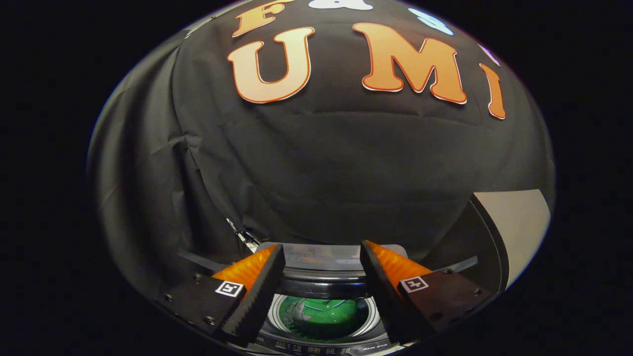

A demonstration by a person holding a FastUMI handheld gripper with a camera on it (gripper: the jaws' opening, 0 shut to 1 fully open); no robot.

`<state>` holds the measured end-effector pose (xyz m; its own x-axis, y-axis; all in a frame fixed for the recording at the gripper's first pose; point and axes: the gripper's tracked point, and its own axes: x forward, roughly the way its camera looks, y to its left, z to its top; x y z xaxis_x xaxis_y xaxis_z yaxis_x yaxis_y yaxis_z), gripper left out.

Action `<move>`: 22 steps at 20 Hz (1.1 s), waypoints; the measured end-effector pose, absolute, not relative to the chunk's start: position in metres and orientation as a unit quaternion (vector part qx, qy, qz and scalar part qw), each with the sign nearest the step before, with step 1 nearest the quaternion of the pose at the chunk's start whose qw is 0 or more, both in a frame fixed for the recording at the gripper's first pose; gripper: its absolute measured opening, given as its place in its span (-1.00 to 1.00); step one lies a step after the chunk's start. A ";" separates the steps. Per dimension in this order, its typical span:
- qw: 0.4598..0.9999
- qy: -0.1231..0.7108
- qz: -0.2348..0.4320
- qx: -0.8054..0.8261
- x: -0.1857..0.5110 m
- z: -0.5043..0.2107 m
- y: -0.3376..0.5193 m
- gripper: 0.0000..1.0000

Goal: Put the clothes into the washing machine and then close the washing machine lid.

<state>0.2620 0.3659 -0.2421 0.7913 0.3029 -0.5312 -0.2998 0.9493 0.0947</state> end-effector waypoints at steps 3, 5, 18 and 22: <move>0.947 0.278 0.158 0.003 0.250 -0.246 0.362 0.97; 0.948 0.277 0.157 0.005 0.249 -0.250 0.363 0.98; 0.922 0.353 0.157 0.014 0.213 -0.333 0.363 0.97; 0.908 0.387 0.157 0.013 0.197 -0.378 0.369 0.97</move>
<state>0.1965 0.3688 -0.3782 0.6510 0.2953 -0.6992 -0.2746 0.9505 0.1458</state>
